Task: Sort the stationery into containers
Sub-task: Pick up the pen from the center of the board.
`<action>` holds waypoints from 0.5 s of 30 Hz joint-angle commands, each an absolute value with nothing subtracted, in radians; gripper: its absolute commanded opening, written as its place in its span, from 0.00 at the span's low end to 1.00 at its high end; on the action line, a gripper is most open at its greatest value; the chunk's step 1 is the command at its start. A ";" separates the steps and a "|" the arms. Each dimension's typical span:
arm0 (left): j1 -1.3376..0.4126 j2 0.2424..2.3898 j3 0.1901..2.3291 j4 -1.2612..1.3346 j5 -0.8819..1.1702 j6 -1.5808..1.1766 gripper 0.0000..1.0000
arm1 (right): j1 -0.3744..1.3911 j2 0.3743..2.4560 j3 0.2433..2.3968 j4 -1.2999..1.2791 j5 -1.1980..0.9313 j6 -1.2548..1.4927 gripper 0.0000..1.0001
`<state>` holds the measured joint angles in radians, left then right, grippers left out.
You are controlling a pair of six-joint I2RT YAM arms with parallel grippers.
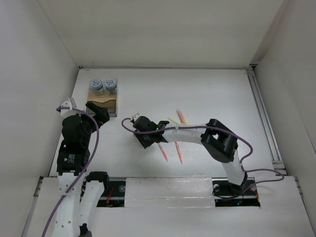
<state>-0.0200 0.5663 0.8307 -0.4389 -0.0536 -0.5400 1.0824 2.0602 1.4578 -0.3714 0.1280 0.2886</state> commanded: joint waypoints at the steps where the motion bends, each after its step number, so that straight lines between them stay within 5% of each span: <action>1: -0.023 0.557 0.838 -0.420 -0.054 -0.545 1.00 | 1.094 2.062 1.448 -0.391 0.141 0.302 0.41; 8: -0.023 0.548 0.838 -0.420 -0.063 -0.545 1.00 | 1.103 2.051 1.379 -0.371 0.141 0.321 0.03; 15: -0.023 0.595 0.848 -0.431 -0.003 -0.563 1.00 | 1.103 1.930 1.336 -0.351 0.204 0.362 0.00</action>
<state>-0.0200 0.5636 0.8307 -0.4393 -0.0460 -0.5426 1.0885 2.0052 1.3647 -0.3233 0.1577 0.3298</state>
